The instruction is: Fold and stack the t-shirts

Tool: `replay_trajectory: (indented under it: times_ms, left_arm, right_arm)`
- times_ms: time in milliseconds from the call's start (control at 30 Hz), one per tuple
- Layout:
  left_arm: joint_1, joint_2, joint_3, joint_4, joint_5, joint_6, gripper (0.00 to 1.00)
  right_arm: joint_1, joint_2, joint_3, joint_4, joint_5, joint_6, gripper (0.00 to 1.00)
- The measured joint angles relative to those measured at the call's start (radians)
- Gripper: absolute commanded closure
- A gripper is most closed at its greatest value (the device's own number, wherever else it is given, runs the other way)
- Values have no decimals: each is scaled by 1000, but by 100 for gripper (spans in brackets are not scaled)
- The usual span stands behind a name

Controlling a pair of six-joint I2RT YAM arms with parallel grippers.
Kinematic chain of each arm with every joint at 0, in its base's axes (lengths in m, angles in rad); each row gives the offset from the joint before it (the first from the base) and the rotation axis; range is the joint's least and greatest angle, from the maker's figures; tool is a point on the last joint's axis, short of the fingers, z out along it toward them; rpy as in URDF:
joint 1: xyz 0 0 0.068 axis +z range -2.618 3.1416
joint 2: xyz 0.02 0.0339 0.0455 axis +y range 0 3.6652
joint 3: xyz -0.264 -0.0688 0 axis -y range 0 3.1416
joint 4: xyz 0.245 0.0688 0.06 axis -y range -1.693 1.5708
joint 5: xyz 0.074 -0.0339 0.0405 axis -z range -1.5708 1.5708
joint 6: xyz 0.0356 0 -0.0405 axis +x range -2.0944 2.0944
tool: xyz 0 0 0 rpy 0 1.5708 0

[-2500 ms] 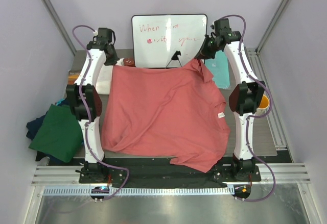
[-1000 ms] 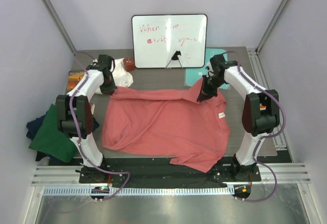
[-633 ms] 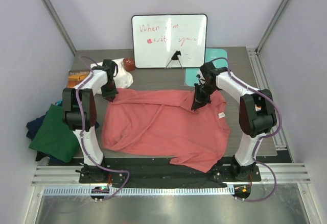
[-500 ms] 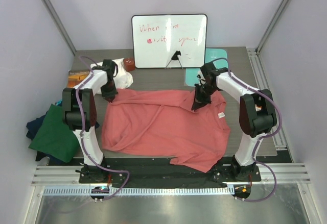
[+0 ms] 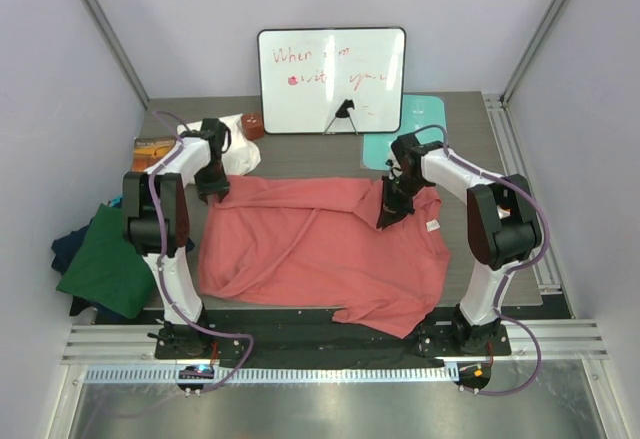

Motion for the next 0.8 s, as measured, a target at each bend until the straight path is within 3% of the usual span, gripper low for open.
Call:
replay_trajectory:
  times_ms: [233, 567, 800]
  left_arm:
    - [2, -11, 0, -6, -35, -16, 54]
    - [-19, -182, 28, 52, 28, -78, 61]
    - [-119, -77, 63, 113, 93, -85, 62]
  right_arm:
    - [10, -20, 11, -11, 3, 9, 72]
    - [-60, -146, 235, 16, 120, 11, 71]
    - [-134, 95, 356, 43, 216, -23, 72]
